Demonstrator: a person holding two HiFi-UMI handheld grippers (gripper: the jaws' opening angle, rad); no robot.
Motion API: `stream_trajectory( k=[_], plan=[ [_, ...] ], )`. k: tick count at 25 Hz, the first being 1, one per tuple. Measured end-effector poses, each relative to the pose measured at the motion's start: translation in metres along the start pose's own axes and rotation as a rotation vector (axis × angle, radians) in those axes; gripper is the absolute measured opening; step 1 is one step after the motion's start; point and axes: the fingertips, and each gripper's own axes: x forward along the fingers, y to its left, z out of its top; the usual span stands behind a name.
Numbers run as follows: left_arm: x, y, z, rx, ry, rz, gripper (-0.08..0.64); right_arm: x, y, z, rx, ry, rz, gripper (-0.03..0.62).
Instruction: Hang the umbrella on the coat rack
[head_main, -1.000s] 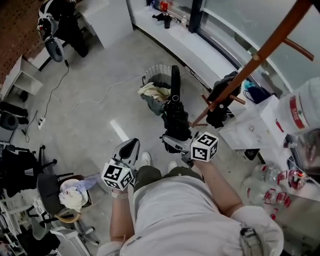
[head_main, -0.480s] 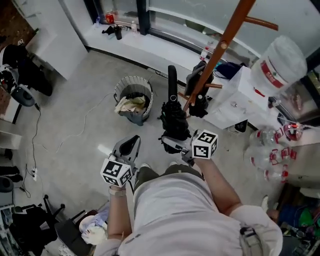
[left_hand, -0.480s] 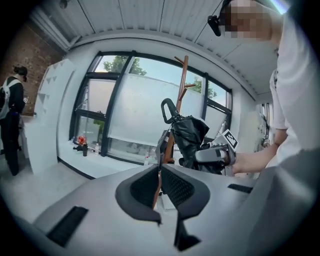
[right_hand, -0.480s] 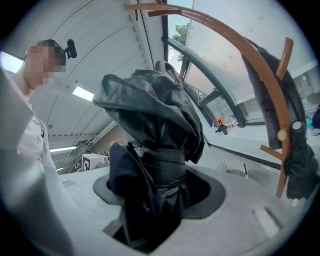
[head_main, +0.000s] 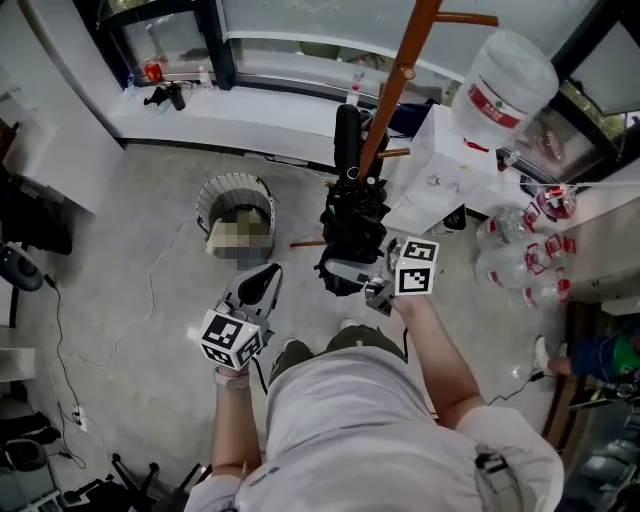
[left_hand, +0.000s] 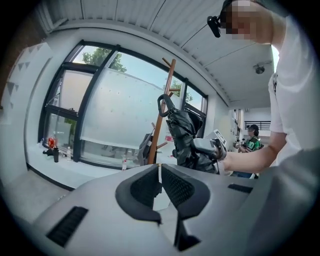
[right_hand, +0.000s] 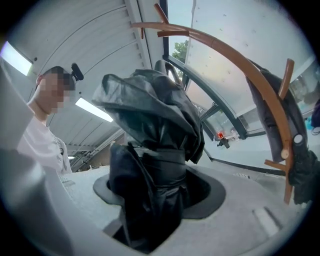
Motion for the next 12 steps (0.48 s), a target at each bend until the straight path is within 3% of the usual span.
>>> stream_trajectory(
  k=[7, 12],
  plan=[
    [0.020, -0.011, 0.008, 0.044, 0.027, -0.114, 0.005, -0.013, 0.015, 0.034, -0.035, -0.077, 0.086, 0.278],
    [0.026, -0.008, 0.003, 0.066, 0.023, -0.137, 0.004, -0.011, 0.030, 0.043, -0.071, -0.095, 0.205, 0.278]
  ],
)
